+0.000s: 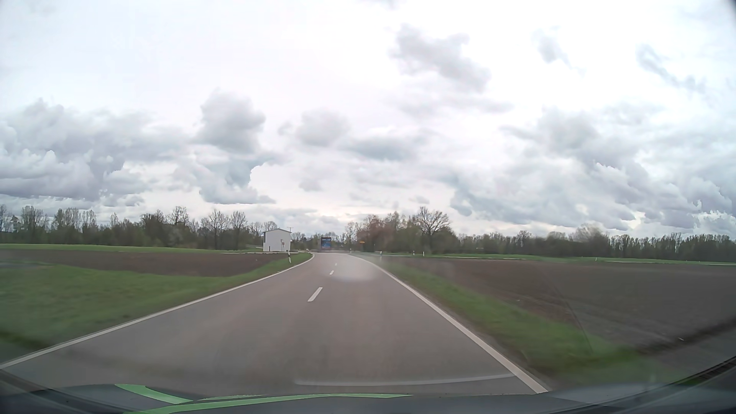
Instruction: Follow the waypoints while adhering to traffic rules and regulations
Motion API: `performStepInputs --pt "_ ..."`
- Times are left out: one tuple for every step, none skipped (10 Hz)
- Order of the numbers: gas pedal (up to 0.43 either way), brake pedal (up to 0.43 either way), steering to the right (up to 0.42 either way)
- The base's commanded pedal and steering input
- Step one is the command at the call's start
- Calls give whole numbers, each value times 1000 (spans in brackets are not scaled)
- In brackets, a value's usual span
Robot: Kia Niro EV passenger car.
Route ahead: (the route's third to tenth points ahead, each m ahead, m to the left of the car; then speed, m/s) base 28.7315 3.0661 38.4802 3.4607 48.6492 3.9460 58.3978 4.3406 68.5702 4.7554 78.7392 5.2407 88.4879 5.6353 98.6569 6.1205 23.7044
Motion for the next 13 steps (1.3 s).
performStepInputs --pt "248 0 -6" --pt "240 0 -6" --pt "240 0 -6" --pt "228 0 -6" --pt "228 0 -6" --pt "228 0 -6" --pt "220 0 -6" --pt "209 0 -6" --pt "197 0 -6" --pt "189 0 -6" --pt "169 0 -6" --pt "157 0 -6" --pt "150 0 -6"
